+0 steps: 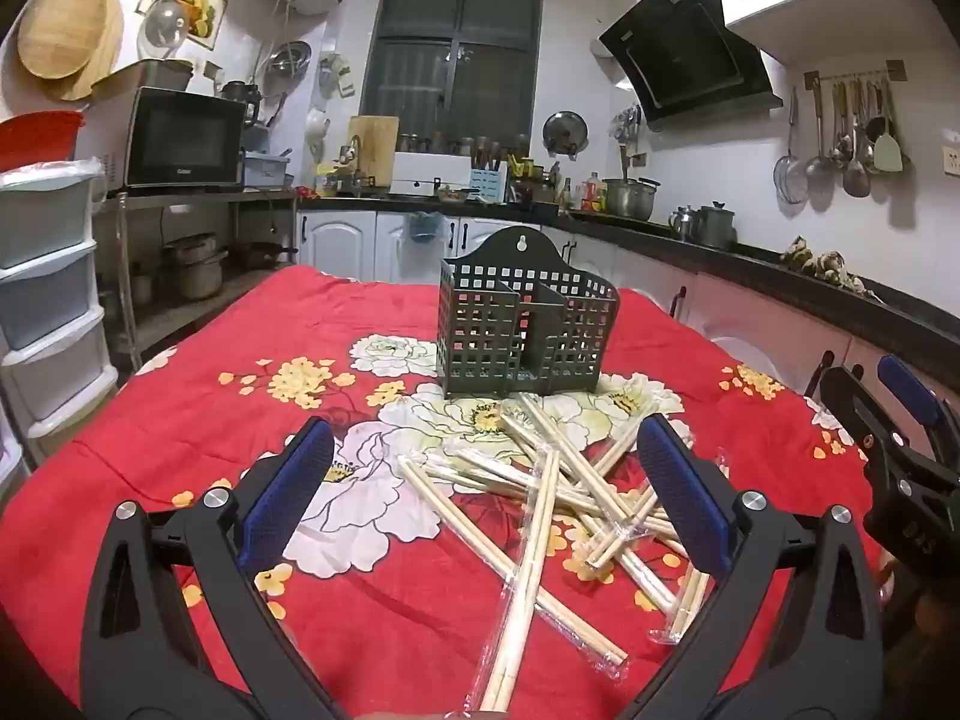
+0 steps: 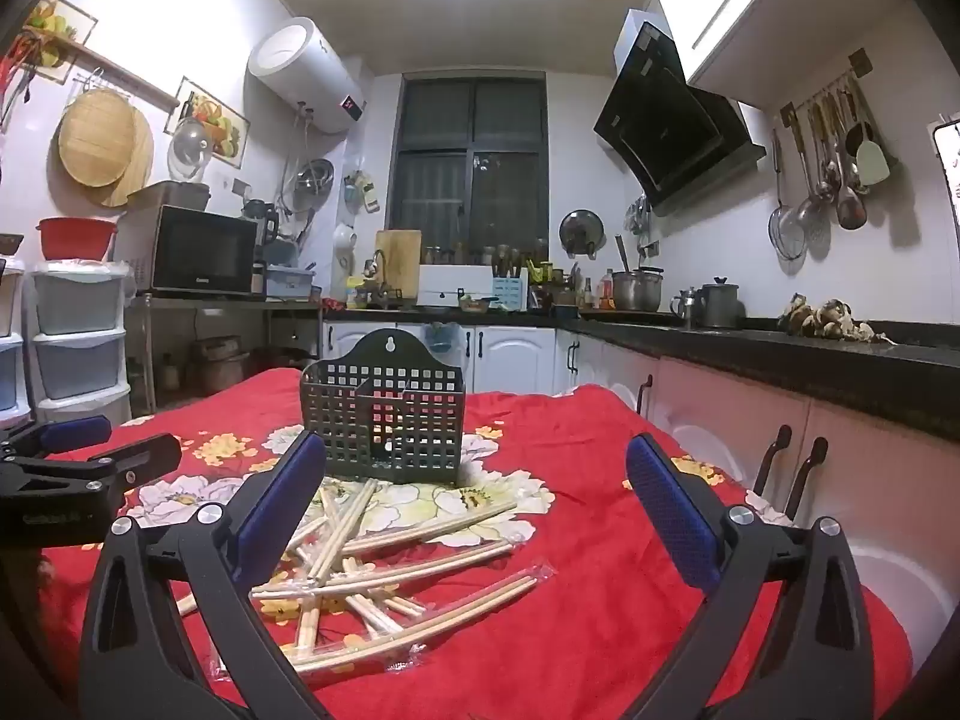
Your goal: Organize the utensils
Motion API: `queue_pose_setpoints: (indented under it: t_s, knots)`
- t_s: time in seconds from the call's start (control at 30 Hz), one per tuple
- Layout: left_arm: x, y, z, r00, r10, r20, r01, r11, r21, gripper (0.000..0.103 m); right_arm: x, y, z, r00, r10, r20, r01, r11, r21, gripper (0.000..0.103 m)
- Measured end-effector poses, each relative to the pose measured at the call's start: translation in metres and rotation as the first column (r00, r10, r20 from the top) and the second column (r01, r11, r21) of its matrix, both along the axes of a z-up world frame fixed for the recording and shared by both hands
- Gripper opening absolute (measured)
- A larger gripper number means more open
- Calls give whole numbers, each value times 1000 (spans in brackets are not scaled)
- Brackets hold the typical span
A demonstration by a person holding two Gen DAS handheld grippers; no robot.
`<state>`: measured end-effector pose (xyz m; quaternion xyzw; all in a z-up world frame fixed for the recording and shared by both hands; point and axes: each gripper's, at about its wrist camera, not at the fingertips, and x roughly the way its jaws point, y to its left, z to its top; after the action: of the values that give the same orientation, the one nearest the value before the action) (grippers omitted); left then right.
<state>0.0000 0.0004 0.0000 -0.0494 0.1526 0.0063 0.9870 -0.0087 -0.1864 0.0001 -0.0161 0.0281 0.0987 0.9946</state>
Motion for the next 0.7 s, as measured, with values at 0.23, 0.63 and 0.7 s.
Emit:
queue_pose_setpoints:
  t_s: [0.23,0.63,0.7]
  knots:
    - [-1,0,1,1000,-2,11,2,1000,2,94,0,-1,1,1000,0,4,0,1000,5,97]
    - [-3,1,6,1000,-2,16,2,1000,1,94,-1,-1,1,1000,0,7,0,1000,8,97]
    - [-3,1,6,1000,-2,17,2,1000,0,94,-1,-1,2,1000,0,8,0,1000,9,97]
